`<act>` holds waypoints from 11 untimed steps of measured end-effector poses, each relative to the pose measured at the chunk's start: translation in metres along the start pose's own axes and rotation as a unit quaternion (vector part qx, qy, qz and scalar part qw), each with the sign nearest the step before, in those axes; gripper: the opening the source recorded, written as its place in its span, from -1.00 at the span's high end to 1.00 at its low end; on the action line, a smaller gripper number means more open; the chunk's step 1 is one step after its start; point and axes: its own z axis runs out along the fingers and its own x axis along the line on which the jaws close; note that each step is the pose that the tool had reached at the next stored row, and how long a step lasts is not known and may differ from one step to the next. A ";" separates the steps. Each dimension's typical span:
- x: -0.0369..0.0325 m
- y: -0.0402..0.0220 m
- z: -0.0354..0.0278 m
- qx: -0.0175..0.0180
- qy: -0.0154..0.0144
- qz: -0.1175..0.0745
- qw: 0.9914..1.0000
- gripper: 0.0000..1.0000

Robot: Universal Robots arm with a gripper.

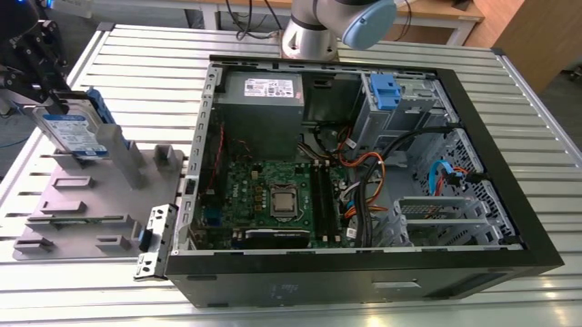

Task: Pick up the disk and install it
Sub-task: 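Pick up the disk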

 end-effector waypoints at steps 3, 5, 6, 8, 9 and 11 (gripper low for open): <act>0.0000 0.0000 0.0000 0.000 0.000 0.000 1.000 0.30; 0.0000 0.0000 0.0000 0.000 0.000 0.000 1.000 0.30; 0.0000 0.0000 0.0000 0.000 0.000 0.000 1.000 0.30; 0.0000 0.0000 0.0000 0.000 0.000 0.000 1.000 0.30; 0.0000 0.0000 0.0000 0.000 0.000 0.000 1.000 0.30; 0.0000 0.0000 -0.0001 0.000 0.000 0.000 1.000 0.30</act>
